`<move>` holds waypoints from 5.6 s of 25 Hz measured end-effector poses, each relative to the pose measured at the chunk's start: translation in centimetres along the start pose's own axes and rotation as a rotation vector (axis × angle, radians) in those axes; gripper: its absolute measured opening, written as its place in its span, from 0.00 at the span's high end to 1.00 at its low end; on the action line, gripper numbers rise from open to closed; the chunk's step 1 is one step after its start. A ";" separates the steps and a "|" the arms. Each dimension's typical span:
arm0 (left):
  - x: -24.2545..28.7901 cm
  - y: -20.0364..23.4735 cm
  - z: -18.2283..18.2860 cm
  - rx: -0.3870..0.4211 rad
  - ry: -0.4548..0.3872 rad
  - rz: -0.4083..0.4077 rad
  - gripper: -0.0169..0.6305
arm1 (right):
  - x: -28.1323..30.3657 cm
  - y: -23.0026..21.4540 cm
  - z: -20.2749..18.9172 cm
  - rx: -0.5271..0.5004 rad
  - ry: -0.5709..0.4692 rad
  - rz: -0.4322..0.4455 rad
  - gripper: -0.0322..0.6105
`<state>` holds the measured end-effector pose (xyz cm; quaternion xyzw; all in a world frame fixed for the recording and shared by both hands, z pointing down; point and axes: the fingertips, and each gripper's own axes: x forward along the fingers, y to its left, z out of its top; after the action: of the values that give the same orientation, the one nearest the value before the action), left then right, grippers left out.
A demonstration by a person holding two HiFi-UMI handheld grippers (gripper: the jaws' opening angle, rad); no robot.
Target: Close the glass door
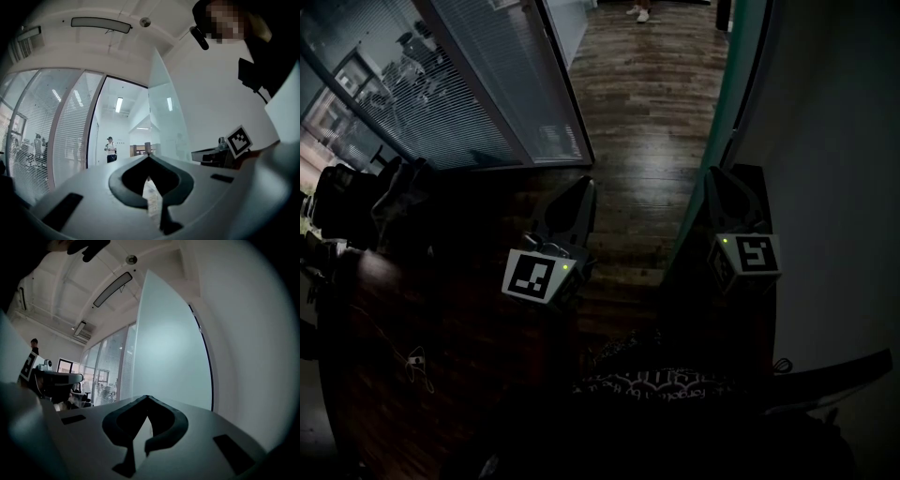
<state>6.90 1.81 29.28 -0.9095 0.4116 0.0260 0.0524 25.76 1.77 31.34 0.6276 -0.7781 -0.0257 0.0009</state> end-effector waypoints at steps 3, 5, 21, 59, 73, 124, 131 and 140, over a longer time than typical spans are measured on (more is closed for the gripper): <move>0.0 0.0 -0.2 0.003 0.001 -0.001 0.97 | 0.1 0.2 -0.1 0.000 -0.001 0.005 0.95; 0.0 -0.1 -0.1 0.003 0.002 -0.002 0.97 | 0.2 0.3 -0.1 0.004 0.000 0.007 0.95; 0.0 1.5 0.3 0.009 0.006 0.078 0.97 | 2.3 1.4 0.2 -0.007 0.001 0.089 0.95; 4.2 14.1 -0.4 0.002 0.002 0.132 0.97 | 15.8 3.2 -6.5 -0.103 0.170 0.276 0.78; 5.8 16.9 -1.3 -0.006 0.012 0.120 0.97 | 18.8 4.0 -6.3 -0.053 0.182 0.241 0.78; 11.9 36.7 -3.4 -0.009 0.013 0.277 0.97 | 38.7 10.4 -6.7 -0.016 0.210 0.125 0.79; 13.3 39.6 -4.0 0.001 0.015 0.330 0.97 | 42.0 11.0 -6.9 -0.005 0.223 0.123 0.79; 14.7 44.6 -5.1 -0.006 0.001 0.341 0.97 | 46.1 11.2 -7.2 -0.006 0.210 0.100 0.79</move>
<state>-16.83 -39.00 29.75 -0.8266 0.5600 0.0354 0.0441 5.33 -41.16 37.54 0.5873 -0.8039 0.0378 0.0857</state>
